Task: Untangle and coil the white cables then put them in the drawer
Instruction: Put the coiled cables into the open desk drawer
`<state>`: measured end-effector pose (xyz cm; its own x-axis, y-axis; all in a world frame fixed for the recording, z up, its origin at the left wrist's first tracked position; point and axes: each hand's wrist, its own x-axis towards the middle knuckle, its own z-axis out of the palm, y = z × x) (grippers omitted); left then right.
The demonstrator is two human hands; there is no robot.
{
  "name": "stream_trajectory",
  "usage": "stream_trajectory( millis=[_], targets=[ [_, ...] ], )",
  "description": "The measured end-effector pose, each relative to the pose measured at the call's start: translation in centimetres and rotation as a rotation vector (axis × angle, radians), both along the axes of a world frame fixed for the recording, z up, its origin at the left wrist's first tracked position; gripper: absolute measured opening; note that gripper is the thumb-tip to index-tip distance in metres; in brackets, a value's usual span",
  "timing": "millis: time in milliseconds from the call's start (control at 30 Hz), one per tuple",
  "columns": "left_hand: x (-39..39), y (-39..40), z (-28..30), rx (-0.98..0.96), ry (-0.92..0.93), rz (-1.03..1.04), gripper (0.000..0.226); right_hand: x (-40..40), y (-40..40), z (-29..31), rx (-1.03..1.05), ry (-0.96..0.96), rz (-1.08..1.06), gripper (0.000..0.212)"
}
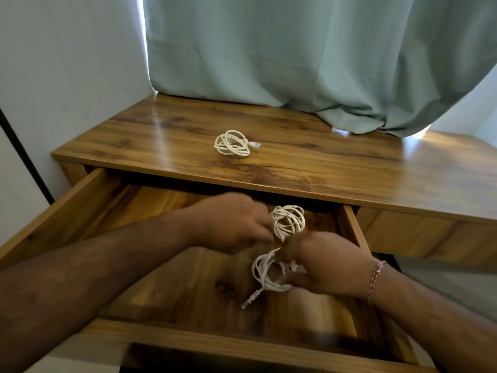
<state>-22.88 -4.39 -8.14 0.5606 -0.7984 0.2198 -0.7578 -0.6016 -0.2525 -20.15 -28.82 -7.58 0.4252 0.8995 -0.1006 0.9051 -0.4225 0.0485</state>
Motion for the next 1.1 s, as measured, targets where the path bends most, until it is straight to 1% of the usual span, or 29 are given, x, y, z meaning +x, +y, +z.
stream_trajectory(
  millis=[33,100,167,200,267,367,400,467,533,600,667,733,800,900,1033,1100],
  targets=[
    [0.4,0.7,1.0,-0.062,-0.065,0.037,0.031,0.7,0.1,0.8,0.064,0.009,-0.033,0.035],
    [1.8,2.6,2.8,-0.169,-0.183,0.175,0.035,2.4,0.8,2.3,0.209,0.029,-0.089,0.03],
    [3.6,4.5,3.7,-0.237,-0.241,0.343,0.042,4.1,2.2,3.1,0.35,0.053,-0.13,0.026],
    [4.5,5.6,3.9,-0.241,-0.248,0.436,0.046,4.8,3.2,3.5,0.409,0.071,-0.147,0.023],
    [6.2,7.4,3.9,-0.218,-0.238,0.617,0.057,6.2,5.6,4.0,0.512,0.097,-0.178,0.017],
    [7.9,8.9,3.6,-0.147,-0.162,0.84,0.068,7.9,9.4,4.1,0.597,0.072,-0.201,0.019],
    [8.4,9.0,3.3,-0.144,-0.12,0.894,0.067,8.6,10.3,3.7,0.603,0.045,-0.216,0.022],
    [9.3,9.3,3.0,-0.177,-0.013,0.966,0.057,9.6,12.1,3.4,0.592,-0.002,-0.242,0.029],
    [9.8,9.3,3.0,-0.279,0.081,0.951,0.043,10.2,13.1,3.1,0.584,-0.015,-0.268,0.038],
    [9.4,10.0,3.0,-0.332,0.1,0.885,0.035,10.5,13.7,2.7,0.553,-0.056,-0.263,0.05],
    [8.1,10.2,3.3,-0.334,0.063,0.805,0.034,10.4,13.2,2.7,0.521,-0.191,-0.227,0.061],
    [6.3,11.2,3.1,-0.291,0.019,0.735,0.03,10.0,13.6,2.4,0.465,-0.32,-0.134,0.067],
    [4.2,11.2,3.0,-0.257,-0.051,0.696,0.029,9.4,13.4,2.3,0.409,-0.37,-0.081,0.064],
    [1.3,10.9,2.2,-0.262,-0.098,0.671,0.033,8.3,13.7,1.8,0.382,-0.363,-0.006,0.049],
    [-2.3,10.4,1.5,-0.258,-0.052,0.63,0.03,6.5,13.7,0.3,0.461,-0.431,0.172,0.022],
    [-3.7,10.5,1.4,-0.241,0.004,0.597,0.03,5.6,13.3,-0.4,0.476,-0.44,0.262,0.019]
  ],
)
